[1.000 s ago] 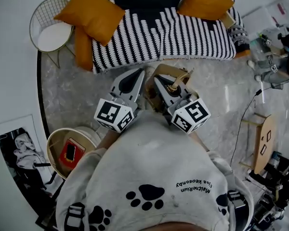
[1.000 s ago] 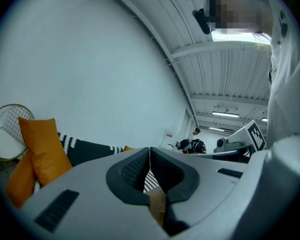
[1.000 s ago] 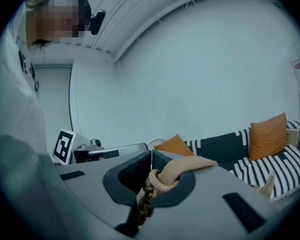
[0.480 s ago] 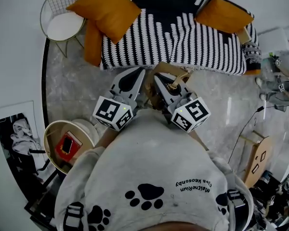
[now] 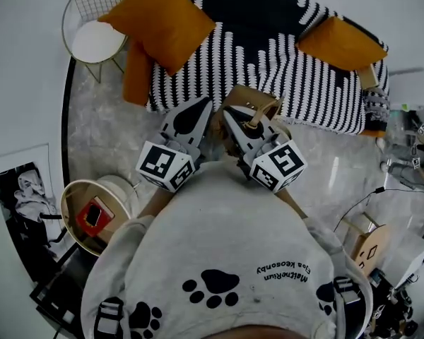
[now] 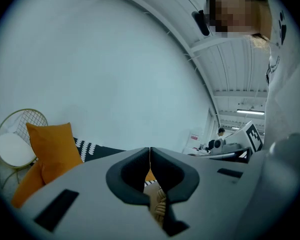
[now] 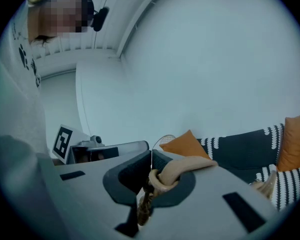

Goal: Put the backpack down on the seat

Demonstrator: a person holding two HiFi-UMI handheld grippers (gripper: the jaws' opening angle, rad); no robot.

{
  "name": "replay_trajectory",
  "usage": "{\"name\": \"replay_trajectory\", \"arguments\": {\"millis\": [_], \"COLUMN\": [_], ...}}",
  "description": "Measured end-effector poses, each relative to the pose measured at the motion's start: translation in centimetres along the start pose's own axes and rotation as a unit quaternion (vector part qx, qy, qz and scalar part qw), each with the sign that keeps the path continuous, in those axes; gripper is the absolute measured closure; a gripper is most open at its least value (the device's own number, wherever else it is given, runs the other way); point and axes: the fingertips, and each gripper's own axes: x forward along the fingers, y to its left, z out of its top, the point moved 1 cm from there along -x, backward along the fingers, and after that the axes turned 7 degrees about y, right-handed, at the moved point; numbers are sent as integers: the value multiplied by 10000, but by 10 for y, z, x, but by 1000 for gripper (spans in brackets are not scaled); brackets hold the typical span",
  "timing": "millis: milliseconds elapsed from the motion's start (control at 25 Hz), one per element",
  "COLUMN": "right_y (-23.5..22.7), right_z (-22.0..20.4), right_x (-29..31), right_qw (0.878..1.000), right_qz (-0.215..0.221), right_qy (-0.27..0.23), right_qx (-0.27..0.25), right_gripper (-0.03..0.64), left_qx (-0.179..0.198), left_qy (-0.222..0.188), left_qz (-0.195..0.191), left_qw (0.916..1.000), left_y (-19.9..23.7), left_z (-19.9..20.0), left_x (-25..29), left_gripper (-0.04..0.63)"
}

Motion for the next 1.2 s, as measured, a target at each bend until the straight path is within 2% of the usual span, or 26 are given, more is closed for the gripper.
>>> {"name": "replay_trajectory", "arguments": {"millis": [480, 680, 880, 1080, 1200], "right_y": [-111, -107, -144, -158, -169], "right_z": [47, 52, 53, 47, 43], "right_x": [33, 44, 58, 76, 87], "right_qw": [9991, 9981, 9980, 9971, 9969], "right_qz": [372, 520, 526, 602, 567], "right_qy": [211, 291, 340, 467, 521], "right_qx": [30, -121, -13, 57, 151], "right_gripper": [584, 584, 584, 584, 584], "left_qx": [-171, -160, -213, -221, -219], "left_qy": [13, -110, 50, 125, 224], "left_qz": [444, 561, 603, 682, 576], "left_qw": [9989, 9982, 9979, 9974, 9979], "left_y": [37, 42, 56, 73, 83], "left_z": [30, 40, 35, 34, 31], "left_x": [105, 98, 127, 136, 145], "left_gripper": [575, 575, 575, 575, 575]}}
